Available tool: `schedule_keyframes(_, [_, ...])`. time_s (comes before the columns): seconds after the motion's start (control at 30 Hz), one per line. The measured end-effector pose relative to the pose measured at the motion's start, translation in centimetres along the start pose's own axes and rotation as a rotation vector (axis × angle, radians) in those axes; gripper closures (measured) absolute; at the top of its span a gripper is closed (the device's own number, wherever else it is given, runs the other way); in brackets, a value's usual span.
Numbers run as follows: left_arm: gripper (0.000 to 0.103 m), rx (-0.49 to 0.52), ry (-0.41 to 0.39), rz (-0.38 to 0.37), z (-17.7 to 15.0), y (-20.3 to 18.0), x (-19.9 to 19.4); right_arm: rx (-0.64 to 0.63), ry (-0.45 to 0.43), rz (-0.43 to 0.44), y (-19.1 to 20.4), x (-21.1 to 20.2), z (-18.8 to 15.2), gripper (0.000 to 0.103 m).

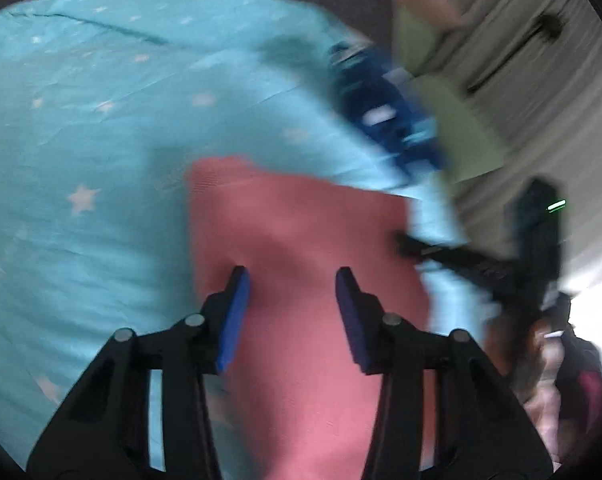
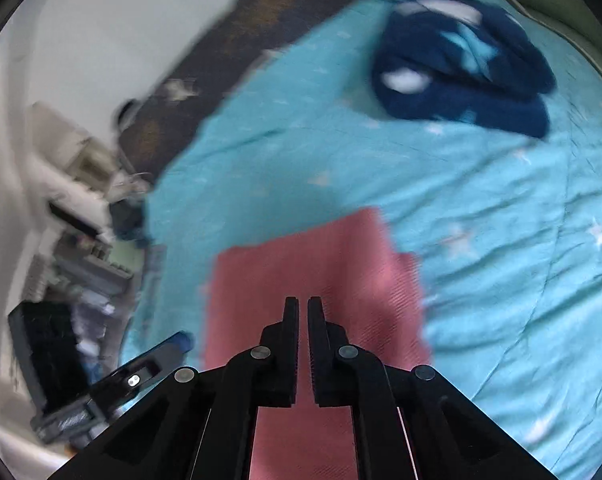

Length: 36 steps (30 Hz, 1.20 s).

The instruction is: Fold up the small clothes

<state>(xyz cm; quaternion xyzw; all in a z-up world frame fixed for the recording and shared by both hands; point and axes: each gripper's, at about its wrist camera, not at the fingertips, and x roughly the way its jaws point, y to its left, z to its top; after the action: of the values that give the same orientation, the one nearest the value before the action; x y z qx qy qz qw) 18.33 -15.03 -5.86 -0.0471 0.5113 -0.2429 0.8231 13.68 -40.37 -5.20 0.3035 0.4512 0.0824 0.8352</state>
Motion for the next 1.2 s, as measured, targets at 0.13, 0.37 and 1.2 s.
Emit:
schedule_keyframes(0.13, [0.059, -0.104, 0.003, -0.072, -0.7, 2.7, 1.0, 0.151, -0.008, -0.018, -5.4, 1.5, 1.4, 0.103])
schedule_keyframes(0.37, [0.056, -0.129, -0.020, -0.115, -2.3, 3.8, -3.1, 0.074, -0.012, 0.034, -5.0, -3.3, -0.9, 0.073])
schedule_keyframes(1.2, [0.026, 0.003, 0.089, -0.206, -5.3, 1.9, -1.6, -0.089, 0.198, 0.234, -3.1, 0.0, -4.5, 0.022])
